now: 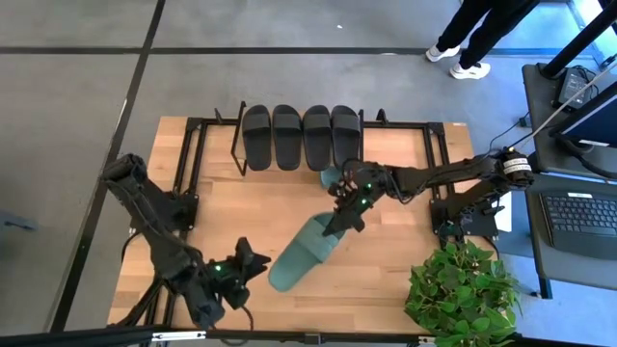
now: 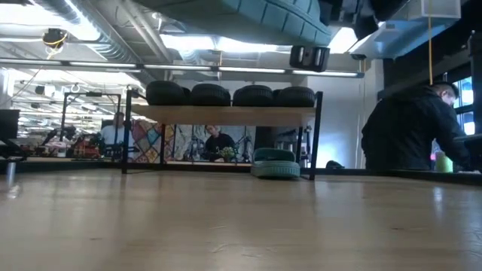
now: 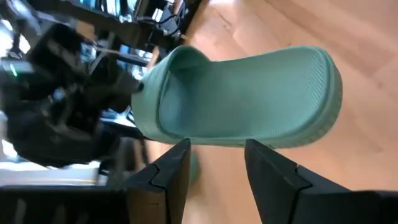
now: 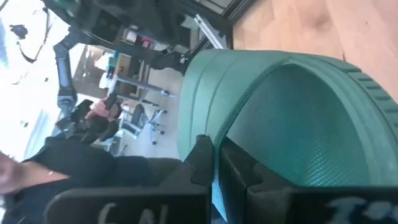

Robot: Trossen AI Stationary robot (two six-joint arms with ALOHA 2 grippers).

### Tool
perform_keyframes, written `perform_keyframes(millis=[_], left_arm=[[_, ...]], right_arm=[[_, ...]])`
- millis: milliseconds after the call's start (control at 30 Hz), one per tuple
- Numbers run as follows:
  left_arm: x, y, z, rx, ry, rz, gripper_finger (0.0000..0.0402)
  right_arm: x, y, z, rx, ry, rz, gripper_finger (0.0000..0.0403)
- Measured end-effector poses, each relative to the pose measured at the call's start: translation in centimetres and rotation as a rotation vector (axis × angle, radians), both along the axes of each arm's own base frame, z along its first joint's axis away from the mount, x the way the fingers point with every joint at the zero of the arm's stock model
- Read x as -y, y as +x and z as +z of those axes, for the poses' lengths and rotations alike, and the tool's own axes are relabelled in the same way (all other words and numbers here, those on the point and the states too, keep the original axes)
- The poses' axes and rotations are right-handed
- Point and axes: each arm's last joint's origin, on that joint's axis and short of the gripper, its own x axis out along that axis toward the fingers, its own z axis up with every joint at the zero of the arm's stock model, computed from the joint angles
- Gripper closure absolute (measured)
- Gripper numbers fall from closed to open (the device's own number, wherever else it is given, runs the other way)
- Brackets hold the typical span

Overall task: Pick and place slides into the shelf
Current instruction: Put the green slide under the shelf

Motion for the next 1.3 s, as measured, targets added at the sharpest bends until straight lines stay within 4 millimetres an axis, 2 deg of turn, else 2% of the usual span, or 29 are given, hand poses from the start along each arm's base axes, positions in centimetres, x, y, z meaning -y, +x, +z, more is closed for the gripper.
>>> perform_keyframes(millis=[167,367,633,833,1300], left_arm=[[1.1,0.5,-0.6,0.011,0.141,0.001,0.0257],[1.9,0.6,-0.6,0.016,0.165,-0.011,0.0257],[2.8,0.0,0.1,0.080,-0.039,0.032,0.0257],[3.1,-0.2,-0.1,0.038,-0.116,0.013,0.0256],[2.3,0.7,-0.2,-0.004,-0.110,0.016,0.0165]], right_arm=[[1.7,0.0,0.1,0.007,0.022,0.001,0.0391],[3.7,-0.1,0.1,0.008,0.037,-0.020,0.0391],[4.4,-0.2,0.1,0.006,0.043,-0.018,0.0391],[4.3,-0.3,0.1,0.002,0.050,-0.014,0.0391],[4.3,-0.2,0.1,-0.014,0.075,-0.023,0.0391]])
